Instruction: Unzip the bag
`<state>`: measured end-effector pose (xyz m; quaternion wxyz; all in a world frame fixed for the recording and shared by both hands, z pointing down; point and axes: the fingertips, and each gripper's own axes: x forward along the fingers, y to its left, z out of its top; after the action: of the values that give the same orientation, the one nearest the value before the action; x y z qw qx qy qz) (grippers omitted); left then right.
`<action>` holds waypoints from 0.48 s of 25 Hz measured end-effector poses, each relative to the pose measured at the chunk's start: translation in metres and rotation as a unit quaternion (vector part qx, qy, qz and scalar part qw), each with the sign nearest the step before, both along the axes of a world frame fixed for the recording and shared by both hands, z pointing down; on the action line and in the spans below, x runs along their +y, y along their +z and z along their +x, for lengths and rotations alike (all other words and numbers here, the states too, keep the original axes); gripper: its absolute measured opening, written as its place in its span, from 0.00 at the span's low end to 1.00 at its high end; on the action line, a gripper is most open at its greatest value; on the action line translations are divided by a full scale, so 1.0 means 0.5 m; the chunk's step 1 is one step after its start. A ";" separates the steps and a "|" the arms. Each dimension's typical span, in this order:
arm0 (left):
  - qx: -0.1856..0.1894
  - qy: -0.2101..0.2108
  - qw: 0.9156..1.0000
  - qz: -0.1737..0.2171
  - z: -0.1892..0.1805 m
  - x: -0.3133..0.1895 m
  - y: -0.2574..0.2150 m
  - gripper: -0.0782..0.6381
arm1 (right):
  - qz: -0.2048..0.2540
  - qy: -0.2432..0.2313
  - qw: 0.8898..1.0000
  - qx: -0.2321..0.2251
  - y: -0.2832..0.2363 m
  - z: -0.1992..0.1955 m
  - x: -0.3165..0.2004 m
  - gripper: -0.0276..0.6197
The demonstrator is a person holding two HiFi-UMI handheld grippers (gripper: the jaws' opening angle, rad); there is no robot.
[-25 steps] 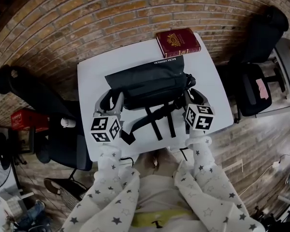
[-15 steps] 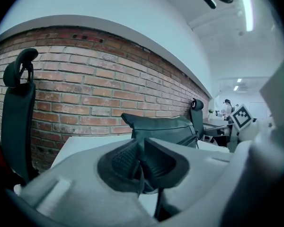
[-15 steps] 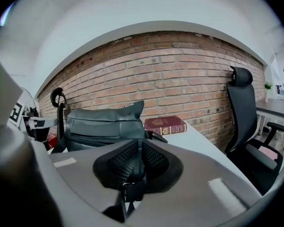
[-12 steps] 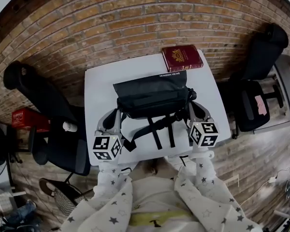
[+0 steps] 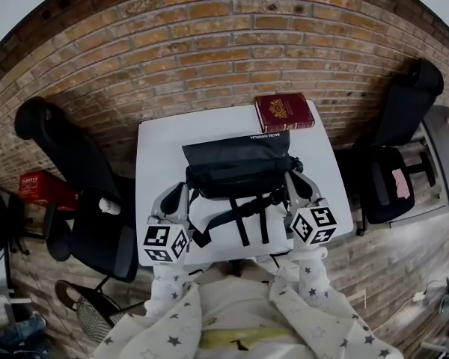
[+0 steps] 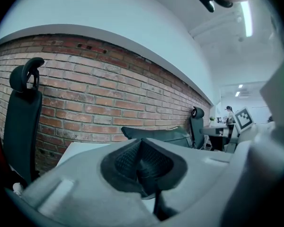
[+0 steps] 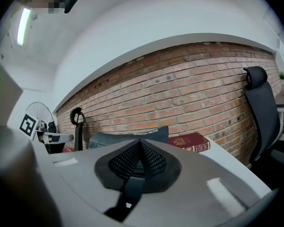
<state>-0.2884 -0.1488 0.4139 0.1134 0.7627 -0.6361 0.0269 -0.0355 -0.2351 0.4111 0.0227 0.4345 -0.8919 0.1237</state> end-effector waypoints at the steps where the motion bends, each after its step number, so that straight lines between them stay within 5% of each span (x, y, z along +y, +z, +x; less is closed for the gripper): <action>1: 0.000 -0.001 1.000 0.003 0.000 0.000 -0.005 0.11 | 0.006 -0.003 1.000 -0.007 -0.011 -0.001 -0.001 0.05; 12: -0.005 -0.021 0.999 0.042 -0.010 0.004 -0.073 0.11 | 0.036 -0.017 0.998 -0.055 -0.078 -0.004 -0.008 0.05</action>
<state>-0.2934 -0.1470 0.3772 0.0790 0.7533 -0.6529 0.0013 -0.0373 -0.2392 0.3720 -0.0398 0.4120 -0.9031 0.1144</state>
